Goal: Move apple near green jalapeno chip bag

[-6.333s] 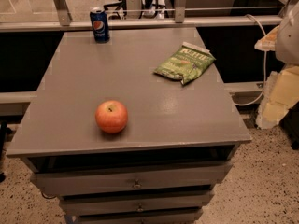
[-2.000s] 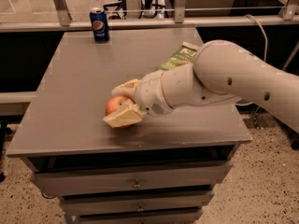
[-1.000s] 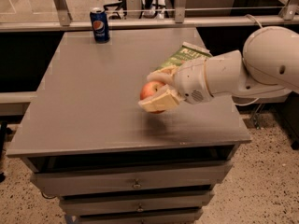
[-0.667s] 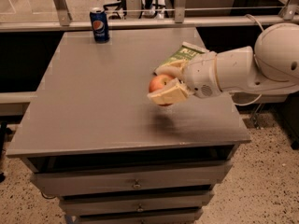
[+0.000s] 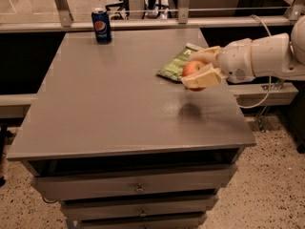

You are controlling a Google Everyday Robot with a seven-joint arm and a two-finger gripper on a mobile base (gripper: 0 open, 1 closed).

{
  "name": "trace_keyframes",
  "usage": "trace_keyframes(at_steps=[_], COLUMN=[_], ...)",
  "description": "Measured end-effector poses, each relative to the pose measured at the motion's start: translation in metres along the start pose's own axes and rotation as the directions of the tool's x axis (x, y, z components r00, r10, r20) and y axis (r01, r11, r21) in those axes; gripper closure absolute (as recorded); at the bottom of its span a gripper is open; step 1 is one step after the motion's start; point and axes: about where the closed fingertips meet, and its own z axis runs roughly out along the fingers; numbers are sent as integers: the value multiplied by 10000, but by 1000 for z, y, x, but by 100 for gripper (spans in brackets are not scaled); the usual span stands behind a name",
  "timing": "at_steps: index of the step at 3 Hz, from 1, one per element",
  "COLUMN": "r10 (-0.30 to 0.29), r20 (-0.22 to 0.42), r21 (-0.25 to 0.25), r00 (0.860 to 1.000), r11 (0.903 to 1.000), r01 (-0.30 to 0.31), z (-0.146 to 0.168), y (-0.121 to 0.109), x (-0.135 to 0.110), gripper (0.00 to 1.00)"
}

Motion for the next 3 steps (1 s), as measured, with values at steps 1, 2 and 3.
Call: trace_keyframes(at_steps=[1, 2, 3], r10=[553, 1163, 1331], r20=[-289, -598, -784], r21=[136, 280, 304], r00=[9981, 9914, 9880], r11=[9984, 9930, 9909], r01=[-550, -1148, -1311], z=[-4, -3, -1], y=[-29, -52, -62], x=[29, 57, 64], gripper=[100, 98, 77])
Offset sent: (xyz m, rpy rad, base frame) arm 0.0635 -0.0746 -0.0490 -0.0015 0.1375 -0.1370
